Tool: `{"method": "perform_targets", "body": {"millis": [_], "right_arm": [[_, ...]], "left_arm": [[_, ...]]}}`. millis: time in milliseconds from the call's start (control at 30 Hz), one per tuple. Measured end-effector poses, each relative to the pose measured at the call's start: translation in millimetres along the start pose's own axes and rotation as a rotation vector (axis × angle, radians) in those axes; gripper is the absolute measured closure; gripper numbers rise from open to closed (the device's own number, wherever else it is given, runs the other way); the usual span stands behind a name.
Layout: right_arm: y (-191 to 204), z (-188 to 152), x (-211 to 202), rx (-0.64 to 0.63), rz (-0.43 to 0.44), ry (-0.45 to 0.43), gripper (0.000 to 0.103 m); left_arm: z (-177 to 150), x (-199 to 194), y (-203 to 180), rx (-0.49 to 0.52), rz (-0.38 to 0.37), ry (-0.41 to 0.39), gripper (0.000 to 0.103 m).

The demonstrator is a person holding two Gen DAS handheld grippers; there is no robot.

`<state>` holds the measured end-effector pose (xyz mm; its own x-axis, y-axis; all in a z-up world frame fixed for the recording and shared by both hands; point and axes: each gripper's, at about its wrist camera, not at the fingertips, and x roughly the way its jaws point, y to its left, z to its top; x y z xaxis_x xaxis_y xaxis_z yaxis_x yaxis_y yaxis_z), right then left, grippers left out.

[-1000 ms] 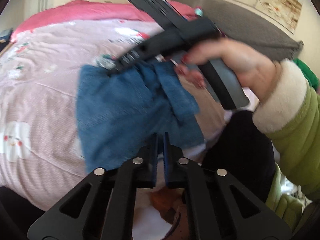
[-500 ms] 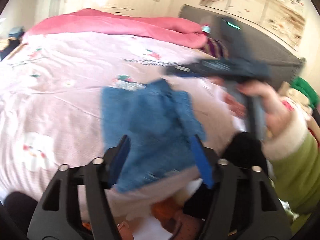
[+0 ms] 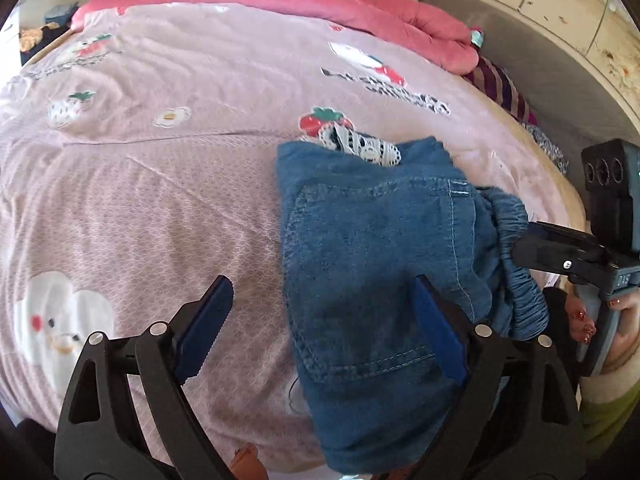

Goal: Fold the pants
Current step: 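Lift and fold the pants over again with both grippers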

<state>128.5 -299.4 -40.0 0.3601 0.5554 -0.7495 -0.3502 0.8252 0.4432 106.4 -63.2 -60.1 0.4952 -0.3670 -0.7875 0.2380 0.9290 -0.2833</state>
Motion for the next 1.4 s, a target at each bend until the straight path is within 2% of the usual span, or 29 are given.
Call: {"method": "perform_targets", "body": {"millis": [200,333,400,433,533,567,667,933,1167,1400], "right_arm": [[-14,1,12,0.065,0.068,-0.006,0.007],[-13,3,18,0.052,0.078,-0.01,0.008],[-10,3,23,0.03,0.079,-0.01,0.023],[-11,3,25,0.034,0.089,-0.008,0.034],[-13,3,24,0.057,0.119,-0.027,0.052],[-13,3,22,0.054,0.12,-0.037,0.056],[-5,3,16,0.019,0.101,-0.064,0.061],[26,30,-4,-0.104,0.062,-0.163,0.063],[36,74,-4,-0.144,0.061,-0.218,0.063],[37,102,25,-0.158,0.042,-0.203,0.063]], "left_arm": [[1,7,1,-0.015,-0.022,0.003,0.02],[6,15,-3,-0.008,-0.042,0.007,0.034],[8,18,-6,-0.011,-0.068,0.012,0.046],[9,20,-8,-0.014,-0.077,0.017,0.053],[10,25,-15,0.0,-0.082,0.019,0.069],[11,24,-17,0.0,-0.09,0.013,0.076],[13,19,-22,0.014,-0.086,-0.006,0.083],[31,-8,-20,-0.003,-0.103,-0.101,0.084],[67,-19,-13,0.021,-0.031,-0.192,0.084],[81,-4,7,0.01,0.028,-0.213,0.084]]}}
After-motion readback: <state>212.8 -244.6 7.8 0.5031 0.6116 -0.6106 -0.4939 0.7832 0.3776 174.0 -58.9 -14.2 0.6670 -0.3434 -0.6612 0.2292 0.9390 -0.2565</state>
